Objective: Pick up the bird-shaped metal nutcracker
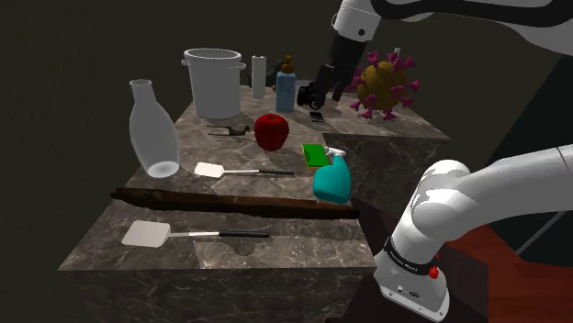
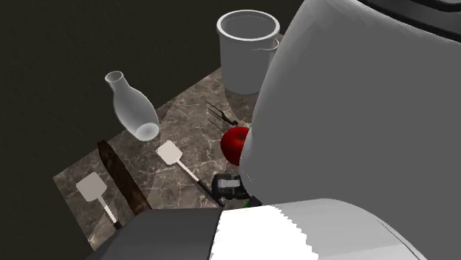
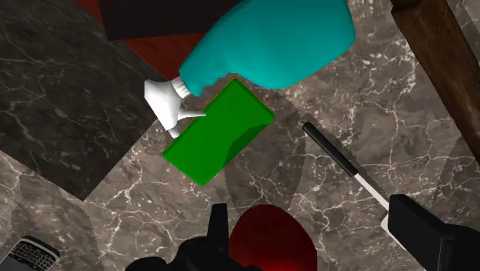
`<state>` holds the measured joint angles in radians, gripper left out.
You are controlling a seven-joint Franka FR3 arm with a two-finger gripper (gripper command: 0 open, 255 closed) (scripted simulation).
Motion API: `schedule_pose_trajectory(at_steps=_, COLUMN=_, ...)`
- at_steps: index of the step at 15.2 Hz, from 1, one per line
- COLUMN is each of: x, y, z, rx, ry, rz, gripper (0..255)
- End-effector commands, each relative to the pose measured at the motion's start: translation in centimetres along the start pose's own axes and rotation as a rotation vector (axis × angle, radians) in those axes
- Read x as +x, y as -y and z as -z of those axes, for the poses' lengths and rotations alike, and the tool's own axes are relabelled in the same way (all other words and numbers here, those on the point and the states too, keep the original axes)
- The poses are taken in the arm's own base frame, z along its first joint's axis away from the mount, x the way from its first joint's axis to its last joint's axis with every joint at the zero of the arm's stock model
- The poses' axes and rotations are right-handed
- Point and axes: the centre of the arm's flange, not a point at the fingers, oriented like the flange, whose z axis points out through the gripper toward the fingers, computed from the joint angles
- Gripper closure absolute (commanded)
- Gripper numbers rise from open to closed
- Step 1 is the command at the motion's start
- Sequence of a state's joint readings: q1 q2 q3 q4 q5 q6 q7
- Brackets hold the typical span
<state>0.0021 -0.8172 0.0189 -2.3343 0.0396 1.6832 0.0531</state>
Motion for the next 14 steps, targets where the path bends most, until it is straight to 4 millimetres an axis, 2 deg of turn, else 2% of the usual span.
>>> schedule_pose_trajectory(at_steps=1, x=0.0, y=0.0, z=0.0, rx=0.0, ry=0.0, rz=0.0, gripper=0)
schedule_pose_trajectory(at_steps=8, x=7.6, y=-1.9, z=-5.1, rx=0.03, ry=-0.001, rz=0.17, gripper=0)
schedule_pose_trajectory(at_steps=14, x=14.3, y=-2.3, z=-9.4, rx=0.055, ry=-0.001, rz=0.316, gripper=0)
